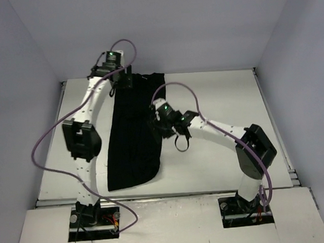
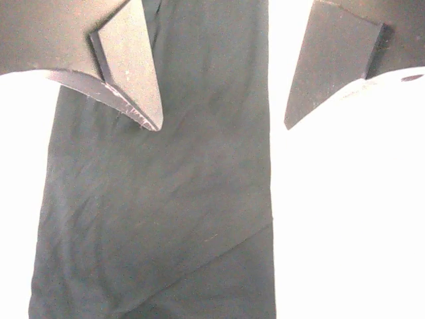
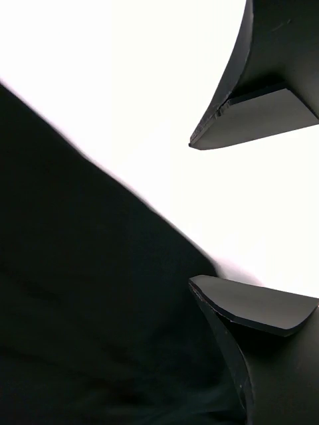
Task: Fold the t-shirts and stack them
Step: Rotate the tshirt 90 degrees
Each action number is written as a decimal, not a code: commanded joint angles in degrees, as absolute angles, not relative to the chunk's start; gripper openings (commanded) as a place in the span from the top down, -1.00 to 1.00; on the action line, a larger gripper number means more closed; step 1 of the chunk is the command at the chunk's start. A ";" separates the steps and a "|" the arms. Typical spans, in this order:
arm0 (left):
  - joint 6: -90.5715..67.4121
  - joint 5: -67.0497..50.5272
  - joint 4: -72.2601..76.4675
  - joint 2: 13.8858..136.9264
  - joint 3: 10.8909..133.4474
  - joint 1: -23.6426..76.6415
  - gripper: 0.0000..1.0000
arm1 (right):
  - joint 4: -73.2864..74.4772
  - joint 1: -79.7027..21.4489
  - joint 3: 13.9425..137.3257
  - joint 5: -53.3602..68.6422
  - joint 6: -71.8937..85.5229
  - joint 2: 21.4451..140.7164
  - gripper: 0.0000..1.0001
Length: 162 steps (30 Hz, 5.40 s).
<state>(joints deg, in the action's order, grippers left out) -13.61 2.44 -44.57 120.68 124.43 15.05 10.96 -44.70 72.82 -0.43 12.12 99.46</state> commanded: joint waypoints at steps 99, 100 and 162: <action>-25.74 -7.86 -48.82 61.51 56.63 19.60 -0.40 | 6.83 -66.92 47.70 -0.52 36.43 84.33 -0.40; -26.30 -8.92 -48.70 61.68 55.90 19.60 -0.40 | 9.28 -66.81 48.98 -3.74 36.16 82.88 -0.40; -46.56 -10.82 -25.74 84.90 67.14 41.78 -0.01 | 11.46 -33.99 46.22 -3.31 29.53 75.41 -0.15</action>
<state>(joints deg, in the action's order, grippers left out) -36.20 -10.53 -32.19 83.36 71.45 36.78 10.67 -33.88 49.61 -4.61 25.20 79.64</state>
